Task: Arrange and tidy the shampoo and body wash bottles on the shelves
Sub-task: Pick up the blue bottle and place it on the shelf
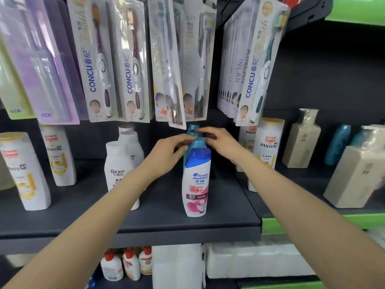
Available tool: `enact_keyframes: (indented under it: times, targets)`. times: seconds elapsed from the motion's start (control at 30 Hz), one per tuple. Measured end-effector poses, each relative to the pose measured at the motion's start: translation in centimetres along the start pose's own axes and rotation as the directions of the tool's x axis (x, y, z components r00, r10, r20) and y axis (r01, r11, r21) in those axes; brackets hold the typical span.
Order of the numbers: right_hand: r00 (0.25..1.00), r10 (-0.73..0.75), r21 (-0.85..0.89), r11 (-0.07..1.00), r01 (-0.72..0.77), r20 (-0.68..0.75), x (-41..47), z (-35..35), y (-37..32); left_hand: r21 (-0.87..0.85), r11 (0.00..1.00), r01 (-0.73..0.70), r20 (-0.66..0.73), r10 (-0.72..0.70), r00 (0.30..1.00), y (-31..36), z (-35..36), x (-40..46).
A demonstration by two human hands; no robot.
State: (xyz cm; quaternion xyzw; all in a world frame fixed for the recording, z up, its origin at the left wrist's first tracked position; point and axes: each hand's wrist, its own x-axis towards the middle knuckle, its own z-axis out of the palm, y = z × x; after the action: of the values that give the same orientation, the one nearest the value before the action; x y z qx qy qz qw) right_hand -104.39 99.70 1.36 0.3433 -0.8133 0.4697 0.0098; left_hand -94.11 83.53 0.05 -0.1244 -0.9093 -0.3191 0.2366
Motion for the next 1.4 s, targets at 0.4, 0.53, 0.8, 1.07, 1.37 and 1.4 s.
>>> enact_keyframes:
  times: [0.4,0.53,0.8,1.07,1.37,1.4]
  targets:
    - [0.982,0.021,0.126,0.992,0.003,-0.186,1.8,1.0,0.5,-0.061,0.998,-0.019,-0.040,0.016,0.999,0.1,0.1,0.2]
    - [0.968,0.075,0.191,0.981,-0.029,-0.239,0.7,0.0,1.4,-0.072,0.997,-0.001,-0.039,-0.002,0.999,0.3,0.0,0.3]
    - [0.908,-0.009,-0.014,1.000,0.003,-0.419,-4.4,-1.0,0.3,-0.143,0.987,0.078,-0.143,-0.098,0.985,0.5,-0.5,-0.8]
    - [0.860,0.038,0.036,0.999,-0.023,-0.509,-10.6,-1.9,-3.0,-0.155,0.987,-0.049,-0.348,-0.008,0.937,4.2,-0.5,-5.3]
    - [0.829,0.186,0.283,0.958,-0.035,-0.528,-17.2,-2.6,-5.6,-0.180,0.981,-0.068,-0.152,0.041,0.987,11.2,4.1,-9.4]
    - [0.826,0.218,0.331,0.943,-0.041,-0.519,-17.9,-2.7,-5.8,-0.202,0.979,-0.032,-0.104,0.011,0.994,11.8,4.7,-9.9]
